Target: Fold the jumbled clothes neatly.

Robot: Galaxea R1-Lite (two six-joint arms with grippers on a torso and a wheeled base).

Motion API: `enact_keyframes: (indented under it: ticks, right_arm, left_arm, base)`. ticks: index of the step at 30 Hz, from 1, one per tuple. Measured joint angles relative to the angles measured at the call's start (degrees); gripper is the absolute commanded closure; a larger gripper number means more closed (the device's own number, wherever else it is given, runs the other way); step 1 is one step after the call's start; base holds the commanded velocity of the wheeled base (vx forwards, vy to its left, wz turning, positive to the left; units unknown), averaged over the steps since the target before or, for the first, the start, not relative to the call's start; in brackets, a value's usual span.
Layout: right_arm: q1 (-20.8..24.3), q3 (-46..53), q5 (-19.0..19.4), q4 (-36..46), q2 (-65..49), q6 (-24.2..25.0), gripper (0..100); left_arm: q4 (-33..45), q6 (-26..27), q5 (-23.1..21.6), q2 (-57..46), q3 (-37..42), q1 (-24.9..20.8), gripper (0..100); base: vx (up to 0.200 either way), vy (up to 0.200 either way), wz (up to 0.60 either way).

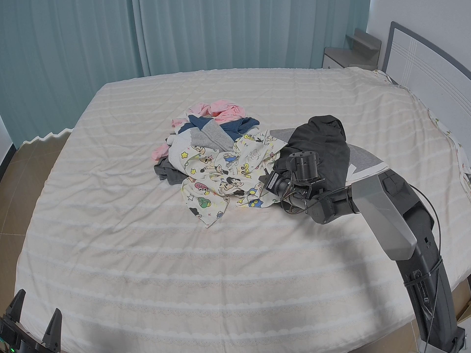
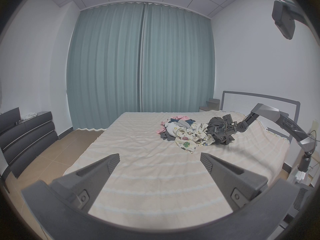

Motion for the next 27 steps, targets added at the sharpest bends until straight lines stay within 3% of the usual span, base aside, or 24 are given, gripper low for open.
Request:
enact_keyframes:
  ticks: [14,27]
  right_arm:
    - [-0.05,-0.98,-2.1,1.8,1.6,0.0,100]
    - [-0.21,26.89,-0.68,-3.69,-10.67,0.49,100]
  left_arm:
    - [0.0,0.0,-0.02,0.0,0.0,0.0,0]
    - [-0.02,0.02,-0.05,0.0,0.0,-0.02,0]
  base:
    - [0.0,0.0,0.0]
    - [0.0,0.0,0.0]
